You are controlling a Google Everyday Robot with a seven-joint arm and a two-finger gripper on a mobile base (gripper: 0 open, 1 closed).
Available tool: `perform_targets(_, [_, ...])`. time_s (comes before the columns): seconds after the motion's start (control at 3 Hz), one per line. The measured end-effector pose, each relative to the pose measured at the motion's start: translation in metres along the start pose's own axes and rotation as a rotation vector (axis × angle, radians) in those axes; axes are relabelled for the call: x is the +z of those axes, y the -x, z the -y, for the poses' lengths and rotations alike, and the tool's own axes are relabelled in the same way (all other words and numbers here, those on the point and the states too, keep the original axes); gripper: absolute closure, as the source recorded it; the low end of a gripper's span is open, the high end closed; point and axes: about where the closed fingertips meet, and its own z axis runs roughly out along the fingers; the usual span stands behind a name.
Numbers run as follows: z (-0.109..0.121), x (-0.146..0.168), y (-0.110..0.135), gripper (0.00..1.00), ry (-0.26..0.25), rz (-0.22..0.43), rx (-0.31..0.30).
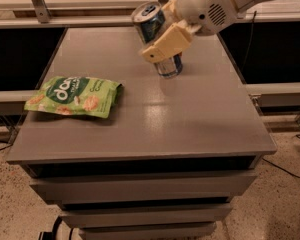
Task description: Knock redbull can over
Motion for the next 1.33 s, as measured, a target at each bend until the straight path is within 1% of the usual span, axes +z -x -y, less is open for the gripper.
perform_targets(0.33, [0.019, -0.016, -0.040, 1.00, -0.011, -0.212, 0.073])
perform_targets(0.67, [0.027, -0.009, -0.076, 1.00, -0.017, -0.400, 0.110])
perform_targets(1.0, [0.020, 0.009, -0.114, 1.00, -0.010, -0.564, 0.142])
perform_targets(1.33, [0.008, 0.017, -0.145, 0.81, -0.031, -0.707, 0.169])
